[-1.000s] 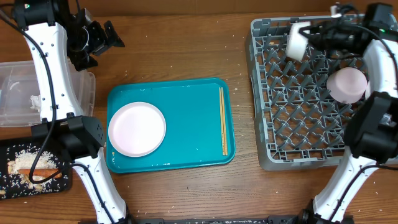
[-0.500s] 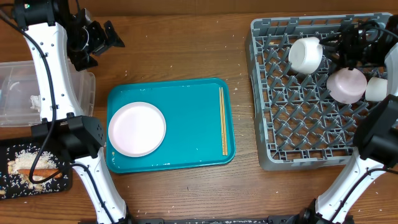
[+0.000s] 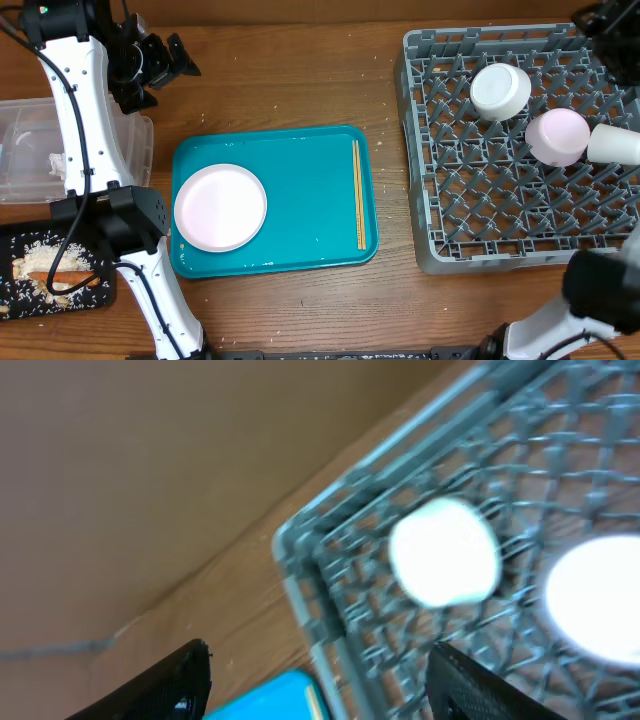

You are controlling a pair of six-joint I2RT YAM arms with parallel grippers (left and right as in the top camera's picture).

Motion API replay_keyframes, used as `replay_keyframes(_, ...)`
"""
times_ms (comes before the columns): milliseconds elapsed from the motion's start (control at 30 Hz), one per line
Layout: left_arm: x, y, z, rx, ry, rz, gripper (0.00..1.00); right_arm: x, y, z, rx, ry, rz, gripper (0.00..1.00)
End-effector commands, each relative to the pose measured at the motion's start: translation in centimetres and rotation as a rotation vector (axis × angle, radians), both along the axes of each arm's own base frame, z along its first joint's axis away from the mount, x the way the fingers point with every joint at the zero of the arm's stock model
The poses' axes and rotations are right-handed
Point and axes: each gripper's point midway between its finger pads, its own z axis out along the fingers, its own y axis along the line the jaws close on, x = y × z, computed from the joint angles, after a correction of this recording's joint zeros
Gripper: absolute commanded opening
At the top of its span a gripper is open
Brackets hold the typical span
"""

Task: Sort waste into correct bins and load items into the dishwasher
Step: 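Reach the right gripper to the wooden chopstick and grasp it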

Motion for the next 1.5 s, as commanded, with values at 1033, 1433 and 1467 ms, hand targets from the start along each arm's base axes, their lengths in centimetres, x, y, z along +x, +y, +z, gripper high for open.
replay_keyframes(1033, 0.1, -0.5, -0.2, -0.011, -0.001, -0.023, 1.0, -11.0, 32.2, -32.4, -0.368, 0.532, 0.6, 0.51)
replay_keyframes(1433, 0.1, -0.5, -0.2, -0.011, -0.001, -0.023, 1.0, -11.1, 30.5, -34.8, -0.471, 0.579, 0.616, 0.53)
replay_keyframes(1467, 0.1, -0.5, -0.2, -0.011, -0.001, -0.023, 1.0, -11.1, 30.4, -34.9, -0.471, 0.582, 0.616, 0.53)
